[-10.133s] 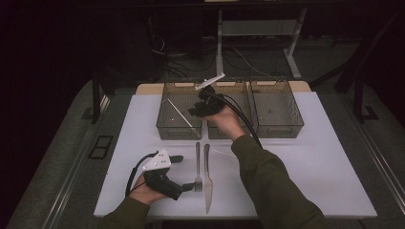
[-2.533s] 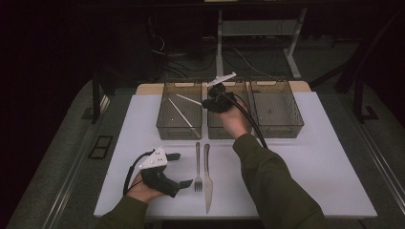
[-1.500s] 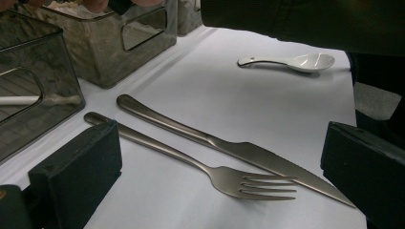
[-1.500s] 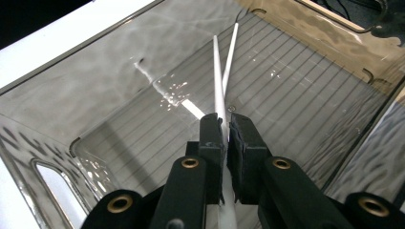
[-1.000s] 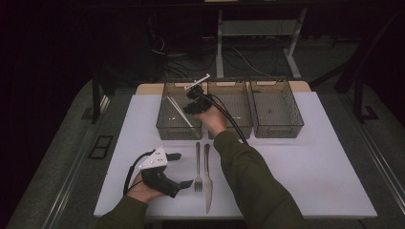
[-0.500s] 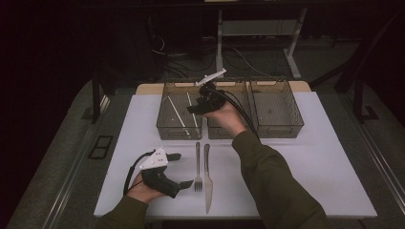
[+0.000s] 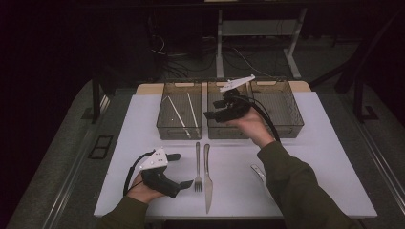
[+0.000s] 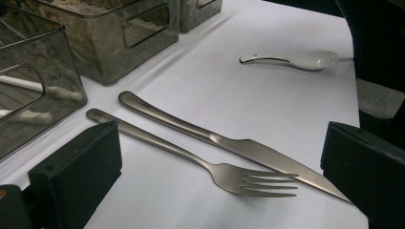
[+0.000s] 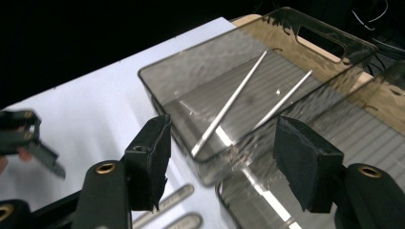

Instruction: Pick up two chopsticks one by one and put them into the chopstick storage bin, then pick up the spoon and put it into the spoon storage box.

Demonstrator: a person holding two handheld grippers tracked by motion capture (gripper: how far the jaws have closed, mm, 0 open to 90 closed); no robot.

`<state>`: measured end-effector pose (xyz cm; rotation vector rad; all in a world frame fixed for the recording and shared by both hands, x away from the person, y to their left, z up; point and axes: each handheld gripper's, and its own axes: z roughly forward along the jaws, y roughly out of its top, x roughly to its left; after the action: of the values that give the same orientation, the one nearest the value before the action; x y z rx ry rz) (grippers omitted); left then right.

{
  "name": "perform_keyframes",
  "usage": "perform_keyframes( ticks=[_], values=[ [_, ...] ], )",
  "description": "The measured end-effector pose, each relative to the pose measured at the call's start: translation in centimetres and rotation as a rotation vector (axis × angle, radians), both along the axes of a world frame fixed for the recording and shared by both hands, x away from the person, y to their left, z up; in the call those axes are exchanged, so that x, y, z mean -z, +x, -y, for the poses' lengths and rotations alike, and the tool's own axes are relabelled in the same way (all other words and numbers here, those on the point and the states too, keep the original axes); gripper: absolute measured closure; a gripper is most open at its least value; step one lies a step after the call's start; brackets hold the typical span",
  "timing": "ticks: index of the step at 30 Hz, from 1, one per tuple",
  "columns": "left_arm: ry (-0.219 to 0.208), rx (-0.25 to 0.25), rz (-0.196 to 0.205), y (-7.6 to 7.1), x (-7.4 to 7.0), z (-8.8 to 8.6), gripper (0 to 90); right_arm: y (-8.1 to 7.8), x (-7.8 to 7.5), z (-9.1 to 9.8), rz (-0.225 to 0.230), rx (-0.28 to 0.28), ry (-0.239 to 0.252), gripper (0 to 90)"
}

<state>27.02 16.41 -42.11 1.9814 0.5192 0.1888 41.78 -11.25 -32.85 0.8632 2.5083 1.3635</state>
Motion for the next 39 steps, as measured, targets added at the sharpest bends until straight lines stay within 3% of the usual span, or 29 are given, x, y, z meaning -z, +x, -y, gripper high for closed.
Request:
perform_keyframes(
  ticks=[13,24,34,39],
  values=[
    [-0.006,-0.003,-0.002,0.0,0.0,0.0,0.0,-3.8,2.0,3.6,-0.003,-0.019,-0.002,38.7],
    [-0.002,-0.01,-0.002,-0.1,0.0,0.1,0.0,-6.9,4.7,8.2,0.007,0.035,0.001,62.3],
    [0.009,-0.01,0.002,0.0,0.0,0.1,0.0,-9.3,6.4,12.1,-0.036,0.059,-0.029,81.5],
    [0.015,-0.013,-0.003,-0.1,0.1,0.2,0.0,-10.5,7.4,13.2,-0.065,0.059,-0.051,89.1]
  ],
)
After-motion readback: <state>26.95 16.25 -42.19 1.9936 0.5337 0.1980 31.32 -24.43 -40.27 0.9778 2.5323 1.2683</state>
